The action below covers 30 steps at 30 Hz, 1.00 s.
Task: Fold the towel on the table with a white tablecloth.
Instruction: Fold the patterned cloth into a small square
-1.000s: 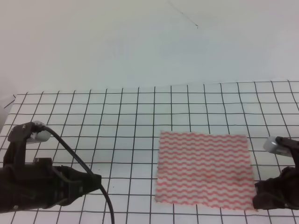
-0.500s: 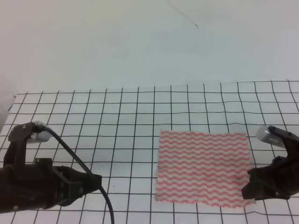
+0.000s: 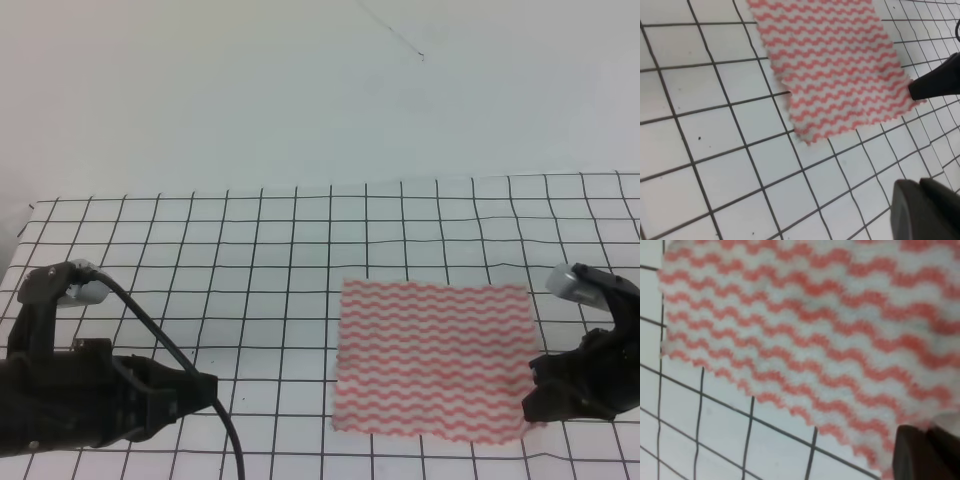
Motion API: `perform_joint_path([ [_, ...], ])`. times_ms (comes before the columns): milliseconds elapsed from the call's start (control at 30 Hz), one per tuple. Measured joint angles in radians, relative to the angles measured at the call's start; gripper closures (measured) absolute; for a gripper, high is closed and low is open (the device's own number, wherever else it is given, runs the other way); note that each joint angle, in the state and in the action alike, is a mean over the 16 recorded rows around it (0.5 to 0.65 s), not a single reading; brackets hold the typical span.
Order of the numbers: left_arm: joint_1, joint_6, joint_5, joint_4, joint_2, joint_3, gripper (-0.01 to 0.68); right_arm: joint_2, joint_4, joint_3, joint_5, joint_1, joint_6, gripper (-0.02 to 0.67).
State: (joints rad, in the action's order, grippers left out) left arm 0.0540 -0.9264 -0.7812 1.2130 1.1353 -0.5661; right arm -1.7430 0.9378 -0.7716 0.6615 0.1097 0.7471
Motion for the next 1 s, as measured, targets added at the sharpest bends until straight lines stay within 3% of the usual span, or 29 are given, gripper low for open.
perform_joint_path([
  [1000, 0.0, -0.033, 0.0, 0.016, 0.0, 0.0, 0.671, -0.173, 0.067, -0.274, -0.117, -0.005, 0.017, 0.648],
])
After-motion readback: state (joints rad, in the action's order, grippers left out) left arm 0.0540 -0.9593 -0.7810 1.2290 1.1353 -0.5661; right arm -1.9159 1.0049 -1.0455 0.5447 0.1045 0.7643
